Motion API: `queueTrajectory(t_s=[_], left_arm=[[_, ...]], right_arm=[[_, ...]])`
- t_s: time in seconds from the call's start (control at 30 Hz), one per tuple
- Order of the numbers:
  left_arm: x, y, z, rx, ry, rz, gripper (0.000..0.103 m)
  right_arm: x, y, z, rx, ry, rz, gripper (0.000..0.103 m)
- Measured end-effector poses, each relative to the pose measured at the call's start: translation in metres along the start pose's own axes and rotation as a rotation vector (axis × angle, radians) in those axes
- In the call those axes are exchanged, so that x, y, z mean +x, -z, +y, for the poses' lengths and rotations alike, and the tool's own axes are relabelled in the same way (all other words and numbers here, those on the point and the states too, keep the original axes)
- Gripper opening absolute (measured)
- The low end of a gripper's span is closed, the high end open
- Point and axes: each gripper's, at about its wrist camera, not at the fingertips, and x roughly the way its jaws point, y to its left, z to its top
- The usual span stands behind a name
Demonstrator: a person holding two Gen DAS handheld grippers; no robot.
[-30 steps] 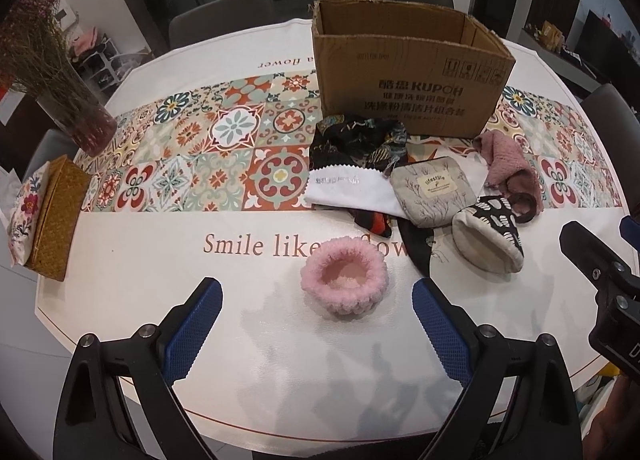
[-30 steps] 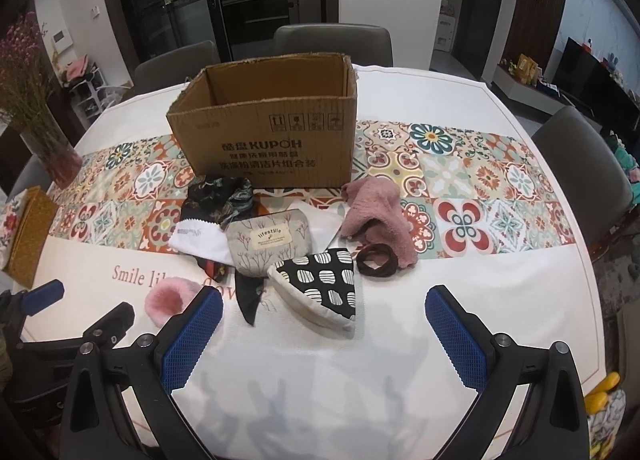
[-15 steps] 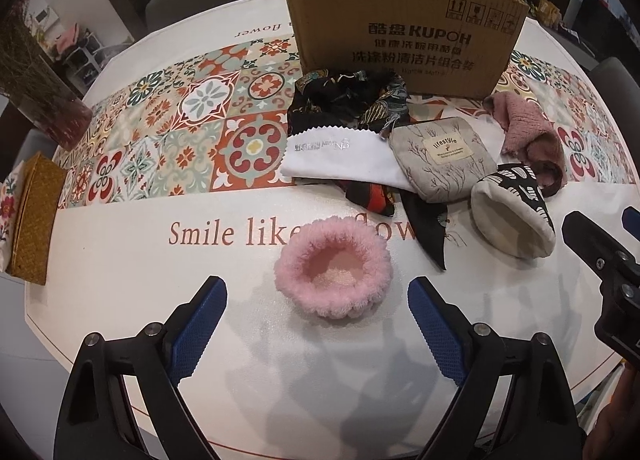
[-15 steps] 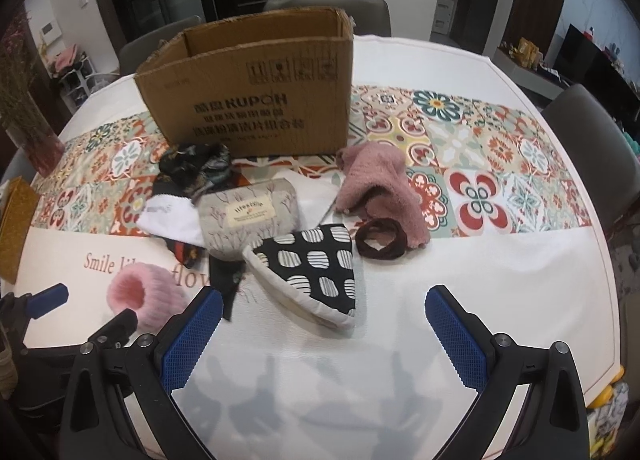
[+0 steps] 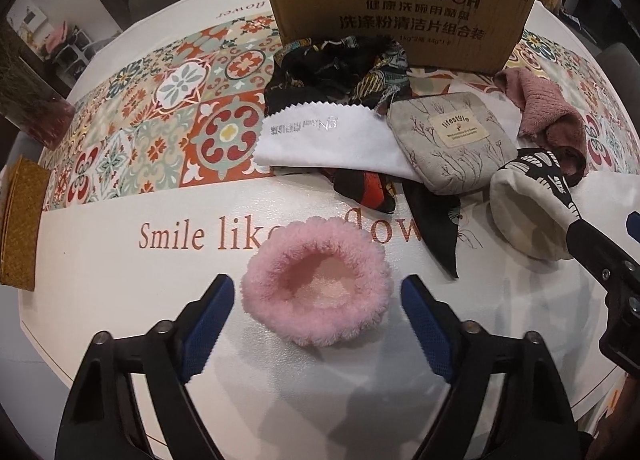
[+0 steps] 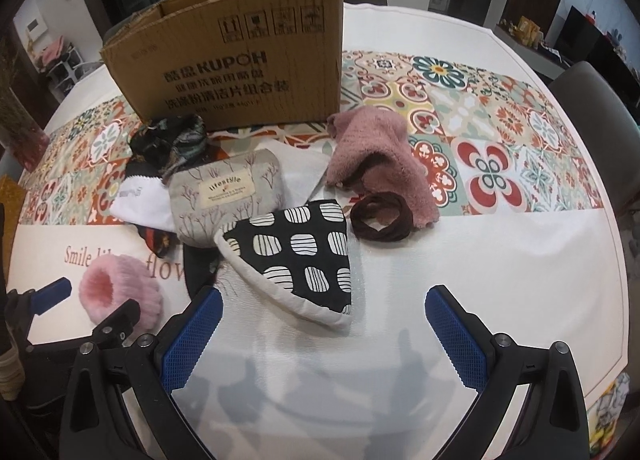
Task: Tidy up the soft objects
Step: 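Grasp the pink fluffy hair band with the left gripper while the right grasps the dotted slipper, then lift the hair band and slipper and carry both over the cardboard box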
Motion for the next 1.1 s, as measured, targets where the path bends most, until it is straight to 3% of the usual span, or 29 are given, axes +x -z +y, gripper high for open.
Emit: queueTrajectory(t_s=[0.07, 0.3, 0.4, 0.47, 0.57, 0.63, 0.73, 0.8, 1.1], left_arm=[[0.003, -0.001, 0.000, 0.004, -0.002, 0.005, 0.070], [0.009, -0.003, 0.002, 0.002, -0.005, -0.001, 0.060], [0.010, -0.003, 0.003, 0.003, -0.013, -0.007, 0.043], [0.010, -0.005, 0.004, 0.003, -0.014, -0.008, 0.026], [0.012, -0.006, 0.005, 0.003, -0.011, -0.008, 0.023], [0.012, -0.006, 0.006, 0.005, -0.009, -0.008, 0.023], [0.012, -0.007, 0.007, 0.000, -0.003, -0.010, 0.021], [0.011, -0.007, 0.007, -0.003, 0.002, -0.009, 0.020], [-0.002, -0.005, 0.008, -0.010, 0.010, -0.032, 0.017]], right_arm=[[0.003, -0.001, 0.000, -0.002, -0.003, 0.008, 0.102], [0.019, -0.005, 0.006, -0.014, -0.032, 0.048, 0.102], [0.028, -0.006, 0.007, -0.009, -0.045, 0.067, 0.102], [0.033, -0.007, 0.007, -0.010, -0.048, 0.077, 0.098], [0.043, -0.008, 0.008, -0.014, -0.039, 0.104, 0.078], [0.048, -0.008, 0.009, -0.026, -0.032, 0.127, 0.040], [0.051, -0.007, 0.007, -0.018, -0.042, 0.138, 0.024], [0.049, -0.007, 0.007, -0.020, -0.049, 0.126, 0.017], [0.030, -0.008, 0.013, -0.021, -0.083, 0.080, 0.014]])
